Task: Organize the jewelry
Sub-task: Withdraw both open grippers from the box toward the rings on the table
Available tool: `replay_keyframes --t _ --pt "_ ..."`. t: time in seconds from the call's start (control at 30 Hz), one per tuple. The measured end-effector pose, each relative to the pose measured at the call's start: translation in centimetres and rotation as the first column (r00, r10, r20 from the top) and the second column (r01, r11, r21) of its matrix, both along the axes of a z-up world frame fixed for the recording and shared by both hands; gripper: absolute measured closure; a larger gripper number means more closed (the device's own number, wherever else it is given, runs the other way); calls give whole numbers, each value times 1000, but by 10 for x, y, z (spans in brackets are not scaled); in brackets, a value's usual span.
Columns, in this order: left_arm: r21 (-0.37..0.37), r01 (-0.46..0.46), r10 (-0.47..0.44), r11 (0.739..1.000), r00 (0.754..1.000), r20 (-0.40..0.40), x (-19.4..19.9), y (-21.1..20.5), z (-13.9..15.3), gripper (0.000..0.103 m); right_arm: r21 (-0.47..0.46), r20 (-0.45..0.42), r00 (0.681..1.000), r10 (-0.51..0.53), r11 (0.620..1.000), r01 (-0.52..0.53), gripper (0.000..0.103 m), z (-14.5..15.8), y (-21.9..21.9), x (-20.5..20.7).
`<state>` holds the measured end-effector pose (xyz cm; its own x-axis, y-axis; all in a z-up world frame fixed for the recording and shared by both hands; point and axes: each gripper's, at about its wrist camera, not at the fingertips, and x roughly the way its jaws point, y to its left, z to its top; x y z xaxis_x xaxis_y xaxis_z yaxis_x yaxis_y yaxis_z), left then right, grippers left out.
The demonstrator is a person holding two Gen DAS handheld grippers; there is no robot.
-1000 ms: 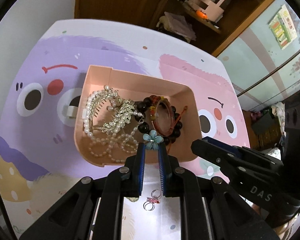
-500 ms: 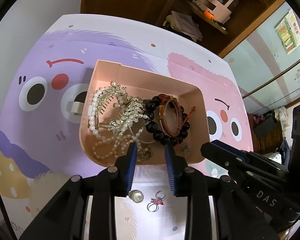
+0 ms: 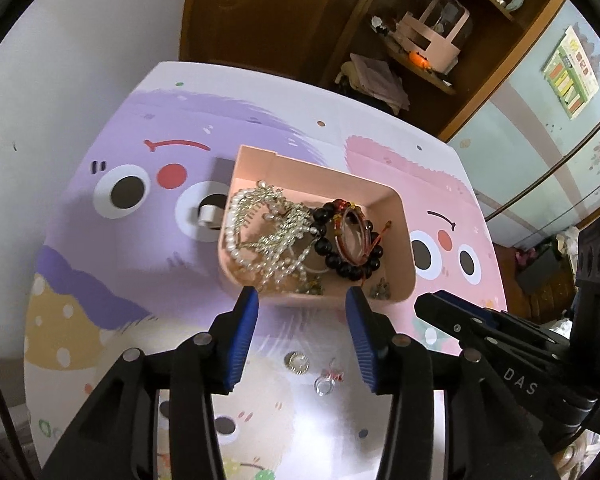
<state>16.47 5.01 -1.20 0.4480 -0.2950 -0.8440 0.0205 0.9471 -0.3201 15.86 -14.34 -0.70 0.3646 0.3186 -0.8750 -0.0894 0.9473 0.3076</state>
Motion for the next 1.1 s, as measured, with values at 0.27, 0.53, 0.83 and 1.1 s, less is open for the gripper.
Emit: replay_keyframes --t 0.27,0.53,0.83,1.1 --pt "-11 -43 43 999 999 -6 -38 20 -2 55 -28 48 999 19 999 -17 81 8 6 -32" --pt "18 -77 77 997 997 -27 -67 31 -15 55 -48 60 998 32 998 -30 81 7 9 -57" --pt "46 -60 62 997 997 -35 -75 22 -26 54 -60 57 998 8 998 -4 81 -4 5 -77" --pt "51 -36 39 998 997 -62 -77 11 -40 54 -77 28 1000 -1 997 3 81 -21 5 -83"
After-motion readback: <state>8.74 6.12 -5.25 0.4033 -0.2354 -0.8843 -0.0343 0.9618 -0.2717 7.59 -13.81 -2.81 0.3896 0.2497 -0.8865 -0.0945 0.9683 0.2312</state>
